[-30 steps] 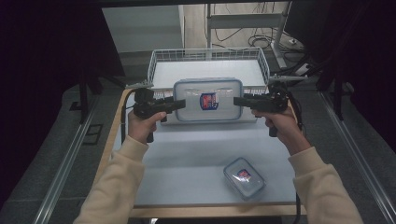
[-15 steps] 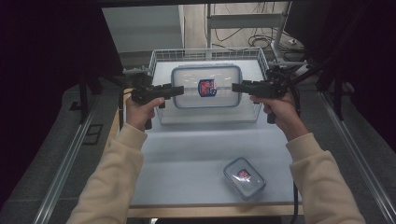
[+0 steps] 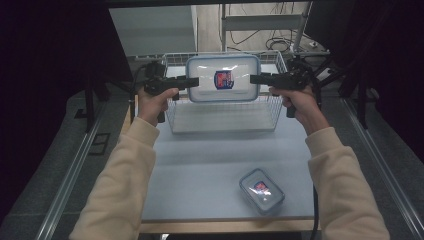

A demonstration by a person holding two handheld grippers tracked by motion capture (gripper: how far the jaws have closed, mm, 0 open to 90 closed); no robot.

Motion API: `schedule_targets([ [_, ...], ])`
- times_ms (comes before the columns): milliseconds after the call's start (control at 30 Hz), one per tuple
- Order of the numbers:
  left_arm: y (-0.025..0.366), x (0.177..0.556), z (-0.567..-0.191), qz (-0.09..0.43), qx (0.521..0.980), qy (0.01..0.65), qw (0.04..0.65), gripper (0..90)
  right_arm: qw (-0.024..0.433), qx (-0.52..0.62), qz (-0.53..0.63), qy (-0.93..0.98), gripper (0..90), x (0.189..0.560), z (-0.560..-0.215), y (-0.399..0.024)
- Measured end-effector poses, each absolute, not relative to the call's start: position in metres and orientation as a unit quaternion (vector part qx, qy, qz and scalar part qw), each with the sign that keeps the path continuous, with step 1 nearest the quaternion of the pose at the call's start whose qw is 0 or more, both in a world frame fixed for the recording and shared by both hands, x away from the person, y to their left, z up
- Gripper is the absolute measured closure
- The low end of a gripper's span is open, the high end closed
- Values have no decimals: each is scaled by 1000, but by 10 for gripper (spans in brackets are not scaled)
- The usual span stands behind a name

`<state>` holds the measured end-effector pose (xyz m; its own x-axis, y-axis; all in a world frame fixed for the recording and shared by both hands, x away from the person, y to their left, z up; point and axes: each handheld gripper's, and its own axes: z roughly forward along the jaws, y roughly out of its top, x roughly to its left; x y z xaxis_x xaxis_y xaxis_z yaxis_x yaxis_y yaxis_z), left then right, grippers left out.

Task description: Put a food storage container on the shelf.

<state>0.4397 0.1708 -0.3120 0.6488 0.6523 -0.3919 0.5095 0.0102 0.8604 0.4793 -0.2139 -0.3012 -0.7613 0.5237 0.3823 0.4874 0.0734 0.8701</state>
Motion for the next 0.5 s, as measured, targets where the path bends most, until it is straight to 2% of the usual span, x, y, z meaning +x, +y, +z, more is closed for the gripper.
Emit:
schedule_targets([
  [500, 173, 473, -316, 38, 702, 432, 565, 482, -6, 364, 574, 733, 502, 515, -303, -211],
])
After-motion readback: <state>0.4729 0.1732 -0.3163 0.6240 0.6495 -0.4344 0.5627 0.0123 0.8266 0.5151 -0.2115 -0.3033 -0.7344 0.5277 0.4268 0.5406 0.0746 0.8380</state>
